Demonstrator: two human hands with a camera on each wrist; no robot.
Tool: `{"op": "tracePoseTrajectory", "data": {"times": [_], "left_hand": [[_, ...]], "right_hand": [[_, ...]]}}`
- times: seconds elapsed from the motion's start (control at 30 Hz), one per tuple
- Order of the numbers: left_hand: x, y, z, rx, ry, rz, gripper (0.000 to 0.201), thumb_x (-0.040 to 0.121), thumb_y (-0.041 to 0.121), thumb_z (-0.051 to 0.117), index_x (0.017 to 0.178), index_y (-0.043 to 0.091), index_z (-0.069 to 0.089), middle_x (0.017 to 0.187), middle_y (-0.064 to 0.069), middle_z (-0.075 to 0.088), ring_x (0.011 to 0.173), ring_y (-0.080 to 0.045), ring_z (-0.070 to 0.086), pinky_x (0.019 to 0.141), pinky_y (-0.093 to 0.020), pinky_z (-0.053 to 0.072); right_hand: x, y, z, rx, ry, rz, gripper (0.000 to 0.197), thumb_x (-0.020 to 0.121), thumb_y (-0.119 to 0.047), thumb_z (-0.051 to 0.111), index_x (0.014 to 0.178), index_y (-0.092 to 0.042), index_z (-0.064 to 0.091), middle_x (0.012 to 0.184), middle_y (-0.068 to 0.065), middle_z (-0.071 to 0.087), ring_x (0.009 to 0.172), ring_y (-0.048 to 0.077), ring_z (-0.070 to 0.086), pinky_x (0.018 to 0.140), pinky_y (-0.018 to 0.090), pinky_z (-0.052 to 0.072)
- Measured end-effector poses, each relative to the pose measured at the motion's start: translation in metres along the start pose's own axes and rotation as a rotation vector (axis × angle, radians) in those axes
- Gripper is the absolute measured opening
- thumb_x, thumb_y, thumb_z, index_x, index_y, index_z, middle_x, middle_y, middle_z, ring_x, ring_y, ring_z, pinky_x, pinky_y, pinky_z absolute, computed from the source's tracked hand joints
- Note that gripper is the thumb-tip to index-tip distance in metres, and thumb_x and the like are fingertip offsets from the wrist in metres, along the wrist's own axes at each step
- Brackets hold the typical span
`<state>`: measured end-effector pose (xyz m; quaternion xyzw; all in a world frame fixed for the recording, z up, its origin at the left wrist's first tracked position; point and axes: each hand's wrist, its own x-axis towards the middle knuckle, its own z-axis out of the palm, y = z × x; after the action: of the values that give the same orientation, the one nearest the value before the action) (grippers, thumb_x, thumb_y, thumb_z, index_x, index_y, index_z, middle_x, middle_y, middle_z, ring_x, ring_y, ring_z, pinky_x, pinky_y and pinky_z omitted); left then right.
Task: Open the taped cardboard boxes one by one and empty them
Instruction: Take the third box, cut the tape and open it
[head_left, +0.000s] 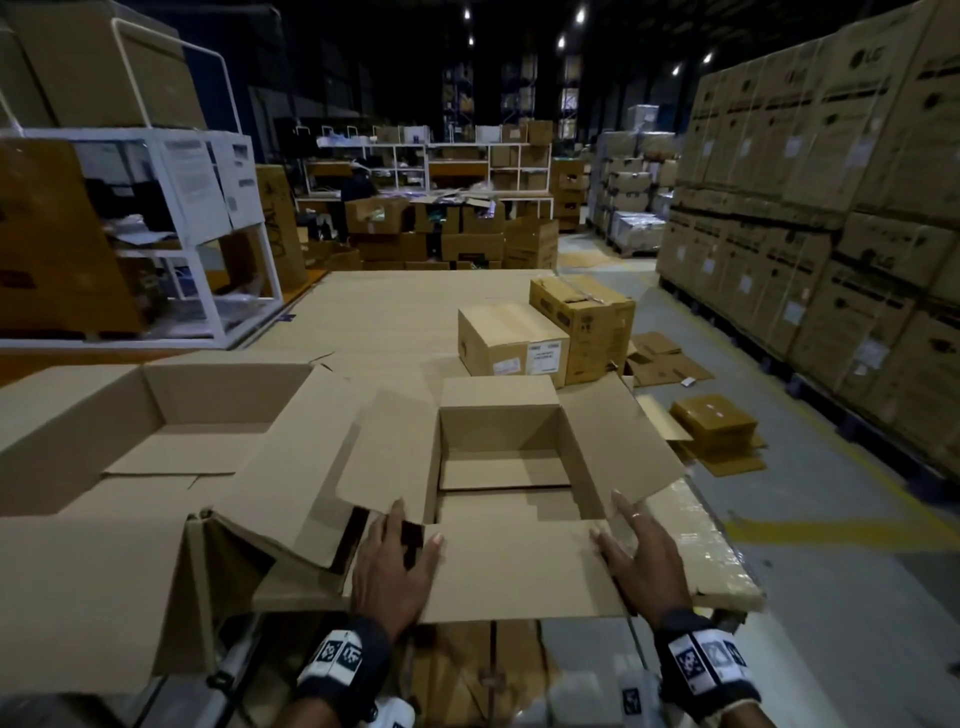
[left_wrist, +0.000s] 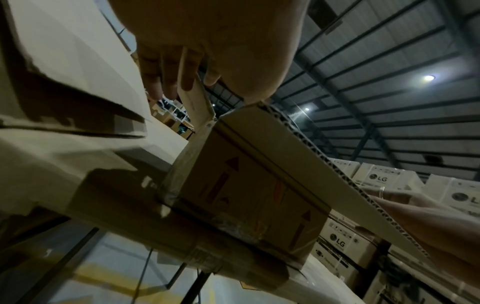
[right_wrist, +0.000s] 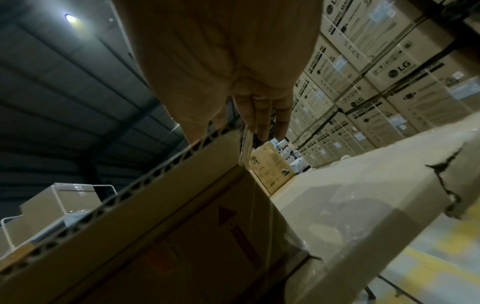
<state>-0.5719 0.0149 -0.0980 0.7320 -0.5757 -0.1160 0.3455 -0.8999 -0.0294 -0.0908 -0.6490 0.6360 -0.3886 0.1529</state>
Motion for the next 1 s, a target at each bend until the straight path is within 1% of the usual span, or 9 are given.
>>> {"op": "tracePoseTrajectory", "data": {"times": [0.13, 0.23, 0.37, 0.47, 0.63, 0.77, 0.83, 0.93, 1.0], "left_hand": [[0.017, 0.004, -0.015, 0.034, 0.029, 0.064, 0.08, 0.092, 0.061, 0.055, 0.157, 0.031, 0.021, 0.156, -0.011, 0.032, 0.135, -0.031, 0.043, 0.107, -0.047, 0.043], [0.035, 0.005, -0.024, 0.071, 0.061, 0.143, 0.08, 0.09, 0.061, 0.057, 0.156, 0.03, 0.025, 0.145, -0.015, 0.039, 0.122, -0.034, 0.053, 0.093, -0.045, 0.053], [0.06, 0.008, -0.032, 0.133, 0.032, 0.246, 0.081, 0.089, 0.048, 0.066, 0.156, 0.032, 0.023, 0.144, -0.015, 0.036, 0.093, -0.026, 0.064, 0.073, -0.032, 0.056], [0.075, 0.015, -0.034, 0.179, -0.003, 0.288, 0.08, 0.089, 0.034, 0.069, 0.156, 0.031, 0.024, 0.155, -0.01, 0.026, 0.074, -0.019, 0.067, 0.064, -0.027, 0.053], [0.094, 0.021, -0.024, 0.242, -0.074, 0.257, 0.084, 0.088, 0.027, 0.071, 0.158, 0.024, 0.024, 0.166, -0.011, 0.008, 0.094, -0.025, 0.068, 0.078, -0.031, 0.056], [0.095, 0.033, -0.022, 0.219, -0.089, 0.253, 0.089, 0.089, 0.004, 0.066, 0.161, 0.018, 0.015, 0.167, -0.012, 0.012, 0.114, -0.026, 0.064, 0.088, -0.036, 0.053], [0.097, 0.037, -0.023, 0.224, -0.103, 0.255, 0.091, 0.086, -0.006, 0.064, 0.16, 0.015, 0.016, 0.165, -0.012, 0.019, 0.11, -0.025, 0.067, 0.087, -0.035, 0.054], [0.103, 0.036, -0.021, 0.244, -0.113, 0.263, 0.096, 0.072, -0.021, 0.066, 0.155, 0.01, 0.032, 0.161, -0.015, 0.031, 0.093, -0.027, 0.072, 0.071, -0.033, 0.058], [0.11, 0.033, -0.018, 0.277, -0.133, 0.251, 0.094, 0.076, -0.022, 0.055, 0.158, 0.014, 0.025, 0.167, -0.009, 0.016, 0.1, -0.03, 0.07, 0.075, -0.036, 0.061]], "right_hand": [[0.016, -0.012, -0.009, -0.005, 0.076, -0.129, 0.059, 0.088, -0.034, 0.072, 0.142, -0.027, 0.049, 0.139, 0.003, 0.055, 0.124, 0.024, 0.054, 0.101, 0.044, 0.05], [0.034, -0.021, -0.017, -0.057, 0.098, -0.214, 0.063, 0.087, -0.029, 0.074, 0.144, -0.025, 0.047, 0.135, 0.006, 0.056, 0.116, 0.021, 0.057, 0.095, 0.038, 0.052], [0.057, -0.031, -0.023, -0.147, 0.063, -0.294, 0.066, 0.089, -0.023, 0.073, 0.148, -0.028, 0.043, 0.162, 0.003, 0.028, 0.127, 0.012, 0.051, 0.098, 0.032, 0.048], [0.068, -0.034, -0.022, -0.217, -0.012, -0.311, 0.07, 0.09, -0.024, 0.071, 0.151, -0.034, 0.038, 0.165, -0.004, 0.018, 0.117, 0.015, 0.06, 0.091, 0.033, 0.056], [0.083, -0.031, -0.012, -0.262, -0.083, -0.271, 0.075, 0.091, -0.02, 0.069, 0.154, -0.034, 0.031, 0.164, -0.005, 0.02, 0.111, 0.013, 0.061, 0.088, 0.033, 0.058], [0.088, -0.018, -0.004, -0.222, -0.151, -0.233, 0.074, 0.093, -0.02, 0.067, 0.154, -0.033, 0.028, 0.148, -0.002, 0.046, 0.112, 0.01, 0.06, 0.09, 0.031, 0.057], [0.094, -0.016, -0.003, -0.191, -0.196, -0.274, 0.071, 0.094, -0.022, 0.065, 0.153, -0.036, 0.029, 0.14, -0.003, 0.052, 0.109, 0.006, 0.06, 0.088, 0.026, 0.057], [0.105, -0.017, -0.011, -0.125, -0.317, -0.291, 0.069, 0.094, -0.029, 0.066, 0.151, -0.036, 0.027, 0.124, 0.001, 0.059, 0.101, 0.01, 0.061, 0.084, 0.023, 0.057], [0.114, -0.015, -0.021, -0.19, -0.42, -0.293, 0.073, 0.095, -0.037, 0.064, 0.154, -0.034, 0.022, 0.119, 0.0, 0.057, 0.103, 0.012, 0.059, 0.086, 0.023, 0.055]]}}
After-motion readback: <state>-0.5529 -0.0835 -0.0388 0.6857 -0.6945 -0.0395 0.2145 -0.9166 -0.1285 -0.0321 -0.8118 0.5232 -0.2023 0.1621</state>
